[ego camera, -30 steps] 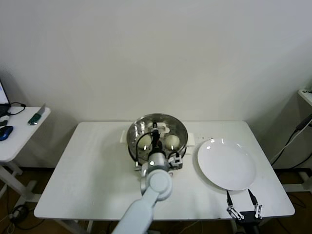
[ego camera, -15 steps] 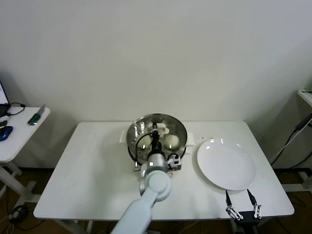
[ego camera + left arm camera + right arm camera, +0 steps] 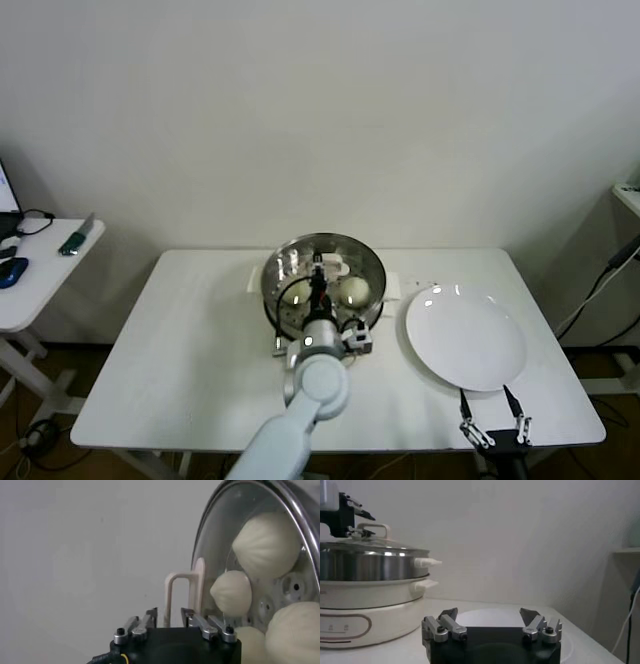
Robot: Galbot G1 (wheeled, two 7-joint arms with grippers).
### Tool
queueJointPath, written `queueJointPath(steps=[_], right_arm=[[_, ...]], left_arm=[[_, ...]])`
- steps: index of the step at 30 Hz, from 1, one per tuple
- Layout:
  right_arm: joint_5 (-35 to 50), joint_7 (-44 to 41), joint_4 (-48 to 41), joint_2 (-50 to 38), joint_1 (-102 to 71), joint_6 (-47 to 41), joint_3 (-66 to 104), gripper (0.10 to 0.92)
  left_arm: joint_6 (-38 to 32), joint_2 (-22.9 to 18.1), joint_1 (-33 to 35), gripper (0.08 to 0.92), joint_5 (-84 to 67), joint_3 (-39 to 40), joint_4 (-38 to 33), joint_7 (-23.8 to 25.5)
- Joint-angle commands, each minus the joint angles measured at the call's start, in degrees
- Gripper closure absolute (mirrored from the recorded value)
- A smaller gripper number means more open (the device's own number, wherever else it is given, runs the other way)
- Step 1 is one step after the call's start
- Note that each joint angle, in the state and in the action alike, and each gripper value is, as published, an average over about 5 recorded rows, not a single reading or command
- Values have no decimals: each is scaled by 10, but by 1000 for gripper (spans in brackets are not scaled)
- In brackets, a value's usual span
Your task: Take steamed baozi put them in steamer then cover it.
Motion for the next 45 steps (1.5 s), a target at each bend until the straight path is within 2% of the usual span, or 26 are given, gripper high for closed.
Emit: queueJointPath(steps=[1,11,16,21,24,28,32,37,40,45], right_arm=[[-4,0,-1,1,2,-3,0,203],[-11,-1,-8,3,9,-9,0,203],[-10,1,-2,6,11,-21,-1,203],[6,21,25,6,11,-57,-4,203],[3,24,35,4,13,-61,-5,203],[-1,24,36,3,20,-51,-5,203],[-8,23,35,1,24,-51,-7,203],[-18,26,31,8,30,-45,-10,203],[-18,28,27,10,31,-43,-11,203],[-16,30,14,9,35,-34,-10,203]], left_arm=[[4,15,6,572,-38,19,-53,5],[9,62,47,286,-67,36,-153,23],[2,93,75,187,-117,19,-213,1],[-64,141,108,178,-308,-38,-254,-87],[-125,166,141,177,-425,-101,-268,-126],[-169,193,200,177,-592,-200,-296,-173],[-215,195,251,177,-706,-300,-312,-188],[-264,179,304,177,-828,-421,-310,-184],[-285,170,335,177,-908,-465,-297,-182],[-359,163,389,177,-1017,-498,-248,-176]])
